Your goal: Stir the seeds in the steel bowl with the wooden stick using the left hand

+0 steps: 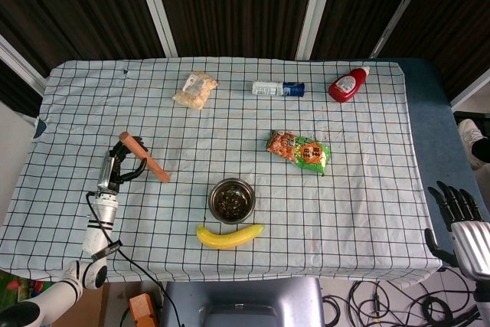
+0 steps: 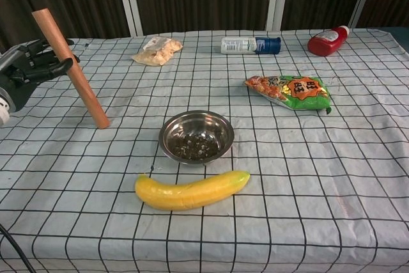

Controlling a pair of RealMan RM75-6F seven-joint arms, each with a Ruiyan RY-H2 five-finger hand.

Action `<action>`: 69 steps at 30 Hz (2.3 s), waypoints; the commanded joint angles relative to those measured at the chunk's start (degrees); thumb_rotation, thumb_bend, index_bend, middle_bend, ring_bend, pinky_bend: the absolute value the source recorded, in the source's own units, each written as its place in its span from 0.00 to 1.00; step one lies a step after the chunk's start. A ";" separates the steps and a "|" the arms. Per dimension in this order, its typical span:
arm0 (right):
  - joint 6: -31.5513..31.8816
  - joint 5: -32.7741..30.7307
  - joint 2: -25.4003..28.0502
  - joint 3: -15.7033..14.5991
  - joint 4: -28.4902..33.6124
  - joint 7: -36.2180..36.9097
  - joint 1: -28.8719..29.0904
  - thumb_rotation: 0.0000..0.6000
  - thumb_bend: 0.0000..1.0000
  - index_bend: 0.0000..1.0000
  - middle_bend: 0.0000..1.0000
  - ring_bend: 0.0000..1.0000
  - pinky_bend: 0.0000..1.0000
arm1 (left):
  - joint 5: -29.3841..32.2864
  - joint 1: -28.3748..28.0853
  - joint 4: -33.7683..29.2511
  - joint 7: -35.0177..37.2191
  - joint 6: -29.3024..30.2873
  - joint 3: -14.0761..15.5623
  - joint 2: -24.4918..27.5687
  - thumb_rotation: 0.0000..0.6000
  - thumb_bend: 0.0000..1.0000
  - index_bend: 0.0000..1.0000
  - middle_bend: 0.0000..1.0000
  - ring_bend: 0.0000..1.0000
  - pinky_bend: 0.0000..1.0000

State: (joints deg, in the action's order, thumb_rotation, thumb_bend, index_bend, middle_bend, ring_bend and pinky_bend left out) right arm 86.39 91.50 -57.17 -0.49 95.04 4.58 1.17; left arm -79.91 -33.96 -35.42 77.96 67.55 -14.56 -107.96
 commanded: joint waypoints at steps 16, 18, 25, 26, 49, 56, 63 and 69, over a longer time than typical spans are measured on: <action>-0.10 -0.13 -0.11 0.07 0.02 -0.29 0.03 1.00 0.45 0.00 0.00 0.00 0.00 | 0.26 0.10 -1.38 5.57 -1.86 0.42 1.62 1.00 0.31 0.34 0.47 0.29 0.34; -0.12 -0.13 -0.15 0.06 0.03 -0.40 0.03 1.00 0.45 0.00 0.00 0.00 0.00 | 0.61 0.25 -3.17 6.80 -2.68 0.28 2.49 1.00 0.31 0.35 0.49 0.30 0.35; 0.02 0.01 -0.17 0.05 0.09 -0.43 0.00 1.00 0.45 0.00 0.00 0.00 0.00 | 3.32 0.24 -16.64 10.70 -11.02 -0.70 10.08 1.00 0.31 0.40 0.52 0.29 0.37; 0.02 0.01 -0.17 0.05 0.07 -0.39 0.00 1.00 0.45 0.00 0.00 0.00 0.00 | 3.75 0.20 -17.69 10.06 -11.54 -0.96 10.62 1.00 0.31 0.41 0.52 0.29 0.39; 0.31 0.17 0.01 0.04 0.04 0.06 -0.13 1.00 0.45 0.00 0.00 0.00 0.00 | 8.03 -0.01 -26.72 4.64 -17.71 -4.64 14.24 1.00 0.28 0.77 0.95 0.71 0.87; 0.18 0.26 0.02 0.00 0.04 0.05 -0.05 1.00 0.45 0.00 0.00 0.00 0.00 | 7.38 0.35 -26.94 2.84 -16.01 -4.70 13.32 1.00 0.55 0.93 1.00 0.86 0.99; 0.08 0.33 0.07 -0.06 0.08 0.07 -0.02 1.00 0.45 0.00 0.00 0.00 0.00 | 5.29 1.30 -25.97 0.22 -7.35 -5.80 10.02 1.00 1.00 1.00 1.00 0.92 1.00; -0.14 0.42 0.03 -0.13 0.10 -0.04 0.09 1.00 0.45 0.00 0.00 0.00 0.00 | 3.88 1.74 -29.17 -2.45 -1.53 -6.61 8.67 1.00 1.00 1.00 1.00 0.92 1.00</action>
State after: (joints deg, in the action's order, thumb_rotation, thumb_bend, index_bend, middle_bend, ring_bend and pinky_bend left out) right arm 86.24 91.92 -57.14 -0.62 95.14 4.54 1.26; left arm -75.31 -32.53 -62.95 76.78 64.51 -20.78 -98.63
